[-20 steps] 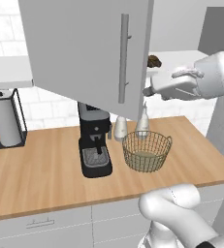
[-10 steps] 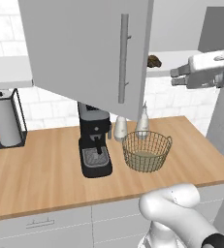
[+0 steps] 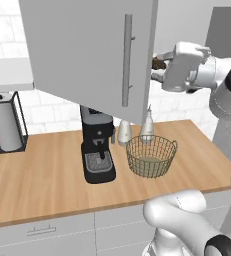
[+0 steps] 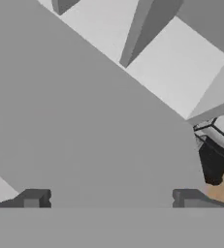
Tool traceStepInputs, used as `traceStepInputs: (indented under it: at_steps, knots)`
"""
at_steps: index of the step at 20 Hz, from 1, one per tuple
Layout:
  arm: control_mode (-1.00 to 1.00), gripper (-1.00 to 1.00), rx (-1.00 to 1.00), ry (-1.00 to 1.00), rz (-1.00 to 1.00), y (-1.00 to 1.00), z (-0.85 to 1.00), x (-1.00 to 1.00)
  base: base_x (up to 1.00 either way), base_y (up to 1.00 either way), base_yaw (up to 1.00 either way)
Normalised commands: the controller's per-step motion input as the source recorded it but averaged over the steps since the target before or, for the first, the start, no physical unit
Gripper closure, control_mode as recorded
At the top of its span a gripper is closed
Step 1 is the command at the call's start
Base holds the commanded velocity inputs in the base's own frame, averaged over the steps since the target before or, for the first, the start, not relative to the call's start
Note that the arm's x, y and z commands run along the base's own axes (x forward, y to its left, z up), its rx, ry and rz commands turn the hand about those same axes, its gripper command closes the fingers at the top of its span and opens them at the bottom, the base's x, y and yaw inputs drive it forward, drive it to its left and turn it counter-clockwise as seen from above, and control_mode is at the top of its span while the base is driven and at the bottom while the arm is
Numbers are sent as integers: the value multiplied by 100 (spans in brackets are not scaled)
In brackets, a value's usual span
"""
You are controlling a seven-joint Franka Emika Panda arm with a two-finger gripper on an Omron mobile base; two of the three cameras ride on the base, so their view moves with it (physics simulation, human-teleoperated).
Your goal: Open the cabinet, pick up the bread from the cabinet and place it in the basket. Then move the basket to the dining counter.
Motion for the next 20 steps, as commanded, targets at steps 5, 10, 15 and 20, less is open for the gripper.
traceStepInputs:
  at_steps: [5,10,15,20]
  knots:
    - [-100,-100,21,18,27,54,0,28,0,0,0]
    - [-100,-100,1,4,20,100,0,28,0,0,0]
    - [-100,-100,-1,0,15,100,0,-16,0,0,0]
    - [-100,-100,-13,-3,2,100,0,-16,0,0,0]
